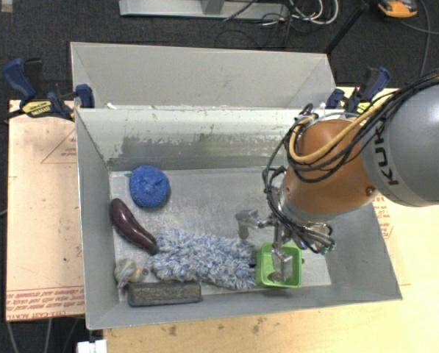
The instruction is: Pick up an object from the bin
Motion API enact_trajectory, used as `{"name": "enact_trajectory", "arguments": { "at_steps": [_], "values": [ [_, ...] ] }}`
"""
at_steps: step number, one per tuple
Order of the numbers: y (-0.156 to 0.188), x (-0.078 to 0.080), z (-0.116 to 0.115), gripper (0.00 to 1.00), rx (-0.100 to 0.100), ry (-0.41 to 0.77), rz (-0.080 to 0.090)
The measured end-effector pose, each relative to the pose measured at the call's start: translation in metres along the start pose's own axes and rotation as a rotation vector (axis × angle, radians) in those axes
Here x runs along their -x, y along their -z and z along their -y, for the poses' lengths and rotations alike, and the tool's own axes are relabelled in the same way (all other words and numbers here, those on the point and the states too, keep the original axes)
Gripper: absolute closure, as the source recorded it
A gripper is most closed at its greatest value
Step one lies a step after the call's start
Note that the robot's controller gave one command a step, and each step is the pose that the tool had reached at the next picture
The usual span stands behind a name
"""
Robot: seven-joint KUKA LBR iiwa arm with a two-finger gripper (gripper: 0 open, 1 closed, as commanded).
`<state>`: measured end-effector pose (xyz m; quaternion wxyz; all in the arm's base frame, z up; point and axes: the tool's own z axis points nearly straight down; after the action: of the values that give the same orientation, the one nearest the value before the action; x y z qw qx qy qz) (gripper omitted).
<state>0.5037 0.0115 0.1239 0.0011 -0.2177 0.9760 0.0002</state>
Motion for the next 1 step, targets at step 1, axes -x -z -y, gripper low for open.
{"name": "enact_trajectory", "arguments": {
  "at_steps": [1],
  "values": [
    [-0.0488, -0.0218, 0.0035, 1.0, -0.004, 0.0, 0.016]
  ]
}}
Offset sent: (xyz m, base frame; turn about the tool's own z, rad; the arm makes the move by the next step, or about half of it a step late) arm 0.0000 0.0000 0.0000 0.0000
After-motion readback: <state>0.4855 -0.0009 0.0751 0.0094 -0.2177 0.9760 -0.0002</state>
